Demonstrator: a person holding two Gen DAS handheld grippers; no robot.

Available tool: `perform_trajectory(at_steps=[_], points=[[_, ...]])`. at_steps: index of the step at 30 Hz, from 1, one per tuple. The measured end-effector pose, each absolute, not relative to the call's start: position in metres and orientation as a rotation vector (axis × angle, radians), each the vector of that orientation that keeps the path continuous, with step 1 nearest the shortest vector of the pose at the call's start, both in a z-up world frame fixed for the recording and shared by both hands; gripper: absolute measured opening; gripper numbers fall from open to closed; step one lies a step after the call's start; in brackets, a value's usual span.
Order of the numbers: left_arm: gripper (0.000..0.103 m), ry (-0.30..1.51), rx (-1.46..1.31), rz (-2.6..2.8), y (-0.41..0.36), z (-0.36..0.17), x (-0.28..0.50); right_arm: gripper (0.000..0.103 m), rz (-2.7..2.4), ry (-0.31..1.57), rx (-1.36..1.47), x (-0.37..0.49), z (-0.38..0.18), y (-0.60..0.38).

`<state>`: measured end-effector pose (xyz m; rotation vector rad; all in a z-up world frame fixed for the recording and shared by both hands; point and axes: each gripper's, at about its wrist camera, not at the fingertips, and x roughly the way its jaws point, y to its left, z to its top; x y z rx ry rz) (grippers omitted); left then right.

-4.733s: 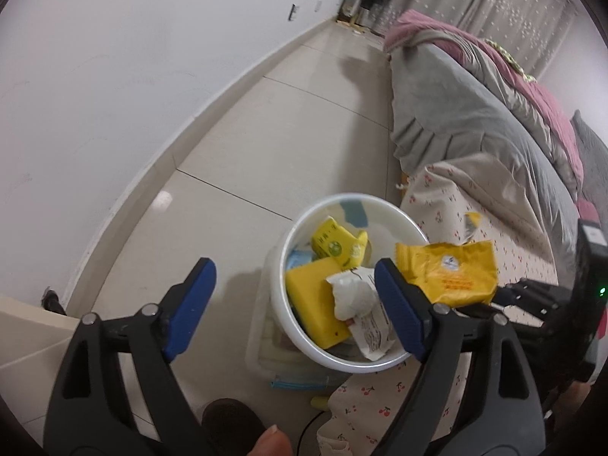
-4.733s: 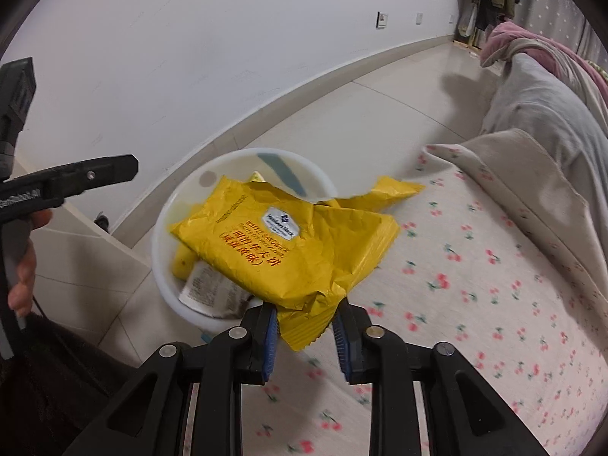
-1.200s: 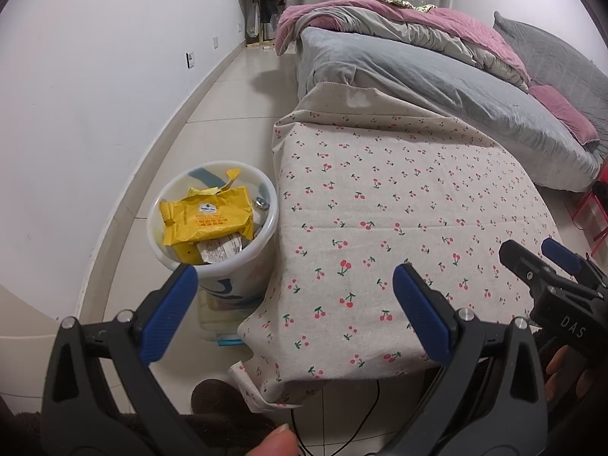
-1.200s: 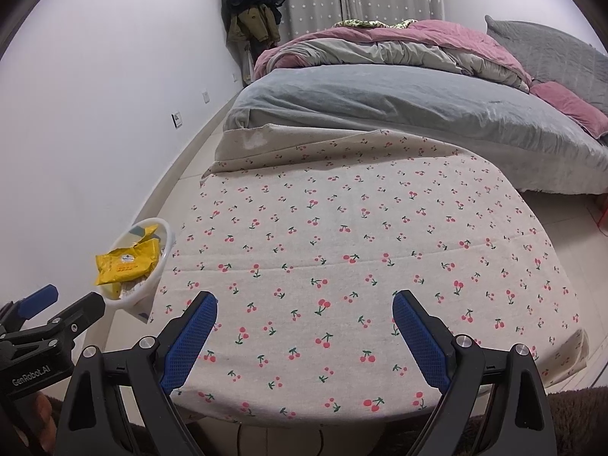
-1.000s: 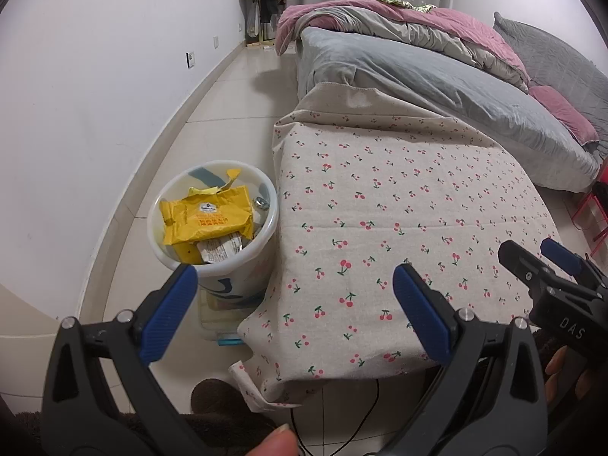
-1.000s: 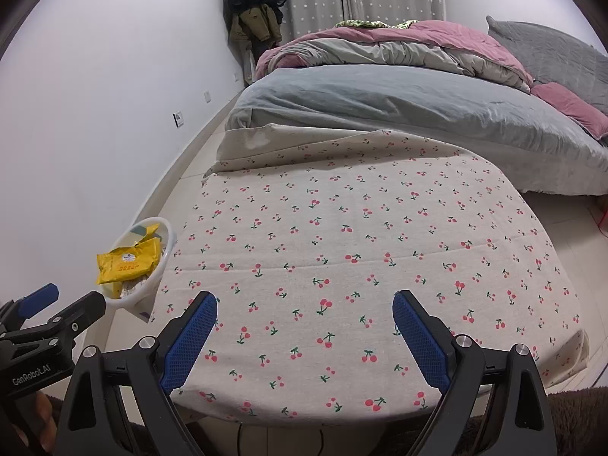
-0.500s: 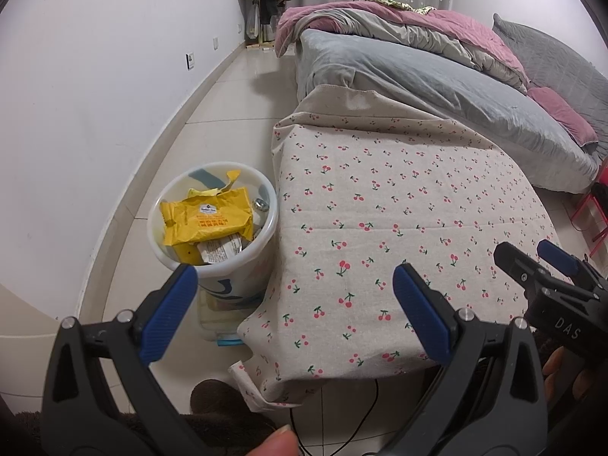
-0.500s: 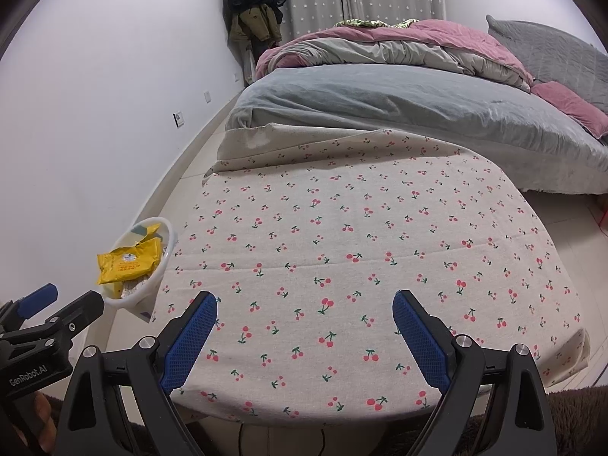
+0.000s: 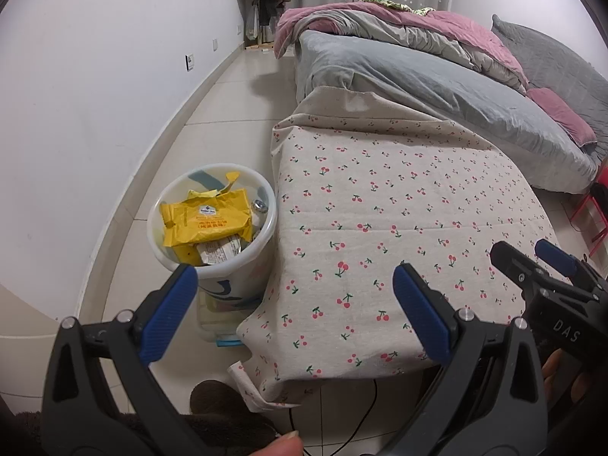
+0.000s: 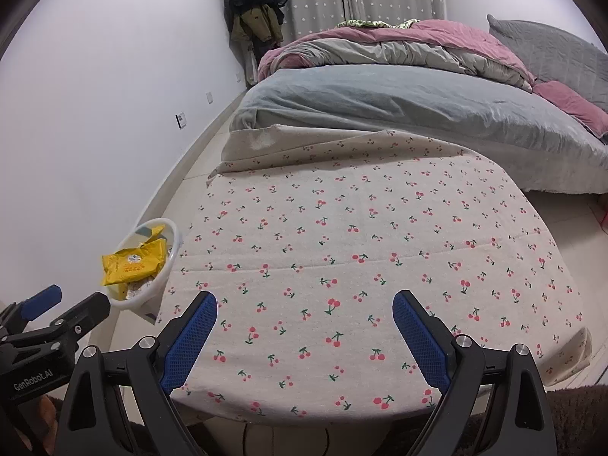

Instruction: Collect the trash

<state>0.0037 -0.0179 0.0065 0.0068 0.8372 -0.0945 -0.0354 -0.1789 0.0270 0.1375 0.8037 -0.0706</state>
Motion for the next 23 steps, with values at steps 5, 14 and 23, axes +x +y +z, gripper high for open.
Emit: perform_trajectory(at_steps=[5,14,23], points=[[0.102,0.836,0.004,-0.094,-0.018,0.007,0.003,0.095,-0.065,0.799,0.133,-0.035,0.028,-0.176],[0.102,0.833,-0.002,-0.098,-0.016,0.008,0.003,0.095,-0.069,0.801,0.133,-0.035,0.027,-0.177],[0.102,0.852,-0.03,-0.1,-0.006,0.014,0.01,0.095,-0.058,0.821,0.149,-0.031,0.028,-0.182]])
